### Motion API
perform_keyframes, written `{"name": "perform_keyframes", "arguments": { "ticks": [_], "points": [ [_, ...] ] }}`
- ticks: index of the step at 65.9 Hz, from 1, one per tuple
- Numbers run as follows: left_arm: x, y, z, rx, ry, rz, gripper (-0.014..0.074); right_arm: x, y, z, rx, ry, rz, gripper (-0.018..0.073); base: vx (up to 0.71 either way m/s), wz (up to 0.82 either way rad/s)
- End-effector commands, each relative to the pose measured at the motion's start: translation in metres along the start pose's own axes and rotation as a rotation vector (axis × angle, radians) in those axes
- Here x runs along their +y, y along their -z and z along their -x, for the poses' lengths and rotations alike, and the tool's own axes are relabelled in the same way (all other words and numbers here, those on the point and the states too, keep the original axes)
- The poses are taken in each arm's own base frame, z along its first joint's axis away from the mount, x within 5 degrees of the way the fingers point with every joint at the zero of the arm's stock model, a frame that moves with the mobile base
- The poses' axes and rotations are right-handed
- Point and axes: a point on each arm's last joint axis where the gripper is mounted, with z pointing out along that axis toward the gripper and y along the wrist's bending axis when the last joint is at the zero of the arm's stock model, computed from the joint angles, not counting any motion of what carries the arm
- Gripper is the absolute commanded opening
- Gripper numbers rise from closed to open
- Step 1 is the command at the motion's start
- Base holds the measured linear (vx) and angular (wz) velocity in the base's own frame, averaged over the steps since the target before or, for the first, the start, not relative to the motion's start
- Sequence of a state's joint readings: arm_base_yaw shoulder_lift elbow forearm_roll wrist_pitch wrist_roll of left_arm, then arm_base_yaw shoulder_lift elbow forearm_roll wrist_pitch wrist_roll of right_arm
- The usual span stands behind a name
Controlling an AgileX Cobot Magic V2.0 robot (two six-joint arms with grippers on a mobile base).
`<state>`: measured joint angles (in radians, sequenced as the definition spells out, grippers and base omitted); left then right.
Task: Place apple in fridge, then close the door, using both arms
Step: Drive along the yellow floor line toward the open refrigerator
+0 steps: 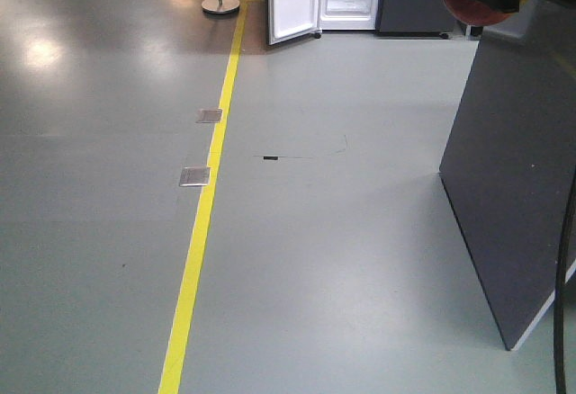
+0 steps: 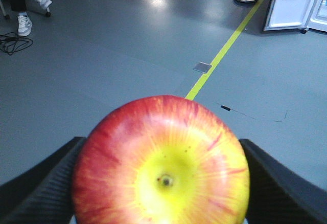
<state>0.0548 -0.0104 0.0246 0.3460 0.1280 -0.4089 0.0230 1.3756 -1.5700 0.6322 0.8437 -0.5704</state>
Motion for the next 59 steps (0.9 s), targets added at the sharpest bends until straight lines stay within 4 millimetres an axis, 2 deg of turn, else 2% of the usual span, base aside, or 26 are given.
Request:
{"name": "perform_keyframes", "arguments": {
  "ticks": [1,59],
  "points": [
    [-0.0034,0.0020,0.0132,-0.093,0.006,-0.037,-0.0006,0.0056,0.0181,0.0178,-0.122,0.003,-0.017,0.0122,0.12,0.00],
    [-0.0034,0.0020,0.0132,-0.093,0.006,-0.037,-0.0006,0.0056,0.0181,0.0178,-0.122,0.003,-0.017,0.0122,0.14,-0.01]
  ]
}}
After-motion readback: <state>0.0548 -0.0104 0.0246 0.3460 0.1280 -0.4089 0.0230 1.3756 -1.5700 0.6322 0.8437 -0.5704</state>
